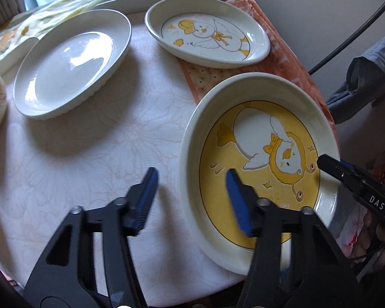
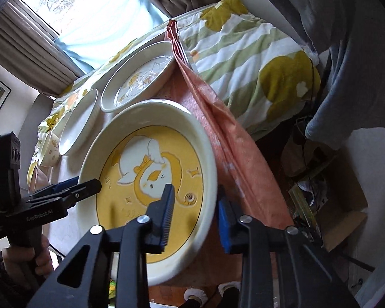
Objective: Organize plates and bowls
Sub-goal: 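Reach the right tool to the yellow lion plate rim and grasp it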
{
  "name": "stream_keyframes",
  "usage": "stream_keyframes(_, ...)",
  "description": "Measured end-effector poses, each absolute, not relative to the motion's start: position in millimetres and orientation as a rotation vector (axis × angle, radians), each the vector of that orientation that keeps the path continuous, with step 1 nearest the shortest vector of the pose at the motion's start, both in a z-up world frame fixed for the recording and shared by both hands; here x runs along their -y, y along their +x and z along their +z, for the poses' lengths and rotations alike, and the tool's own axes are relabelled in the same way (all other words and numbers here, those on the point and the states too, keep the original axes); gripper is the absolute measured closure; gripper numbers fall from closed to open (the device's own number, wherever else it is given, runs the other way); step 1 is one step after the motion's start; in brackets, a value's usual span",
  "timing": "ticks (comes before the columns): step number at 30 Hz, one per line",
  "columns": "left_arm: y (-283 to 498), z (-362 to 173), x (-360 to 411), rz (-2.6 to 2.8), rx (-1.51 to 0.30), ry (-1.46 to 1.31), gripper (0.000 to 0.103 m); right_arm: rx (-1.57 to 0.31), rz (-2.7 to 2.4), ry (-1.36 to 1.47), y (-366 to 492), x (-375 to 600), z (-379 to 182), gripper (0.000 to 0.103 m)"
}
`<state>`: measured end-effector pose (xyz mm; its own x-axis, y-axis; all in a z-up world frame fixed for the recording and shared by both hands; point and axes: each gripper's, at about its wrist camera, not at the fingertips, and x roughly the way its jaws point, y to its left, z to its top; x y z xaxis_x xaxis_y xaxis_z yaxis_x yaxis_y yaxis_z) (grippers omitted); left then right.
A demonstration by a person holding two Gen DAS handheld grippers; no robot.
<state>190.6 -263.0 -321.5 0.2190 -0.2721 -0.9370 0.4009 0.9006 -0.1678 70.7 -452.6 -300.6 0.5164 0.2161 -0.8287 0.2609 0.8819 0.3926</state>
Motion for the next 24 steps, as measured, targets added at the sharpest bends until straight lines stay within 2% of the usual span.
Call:
stream_keyframes(4, 191, -325, 263, -0.469, -1.287, 0.119, 0.079, -1.047, -0.028, 0.495, 77, 457, -303, 0.084)
stream_keyframes(6, 191, -324, 262, -0.465, -1.294, 0.109, 0.082, -1.056, -0.029, 0.487, 78, 458, -305, 0.089)
stream_keyframes(9, 188, -322, 263, -0.461, -1.29, 0.126, 0.085, -1.062, -0.022, 0.483, 78, 460, -308, 0.092)
stream_keyframes(24, 180, -316, 262, -0.445, -1.227, 0.161, 0.085, -1.067, 0.017, 0.36, 82, 449, -300, 0.092)
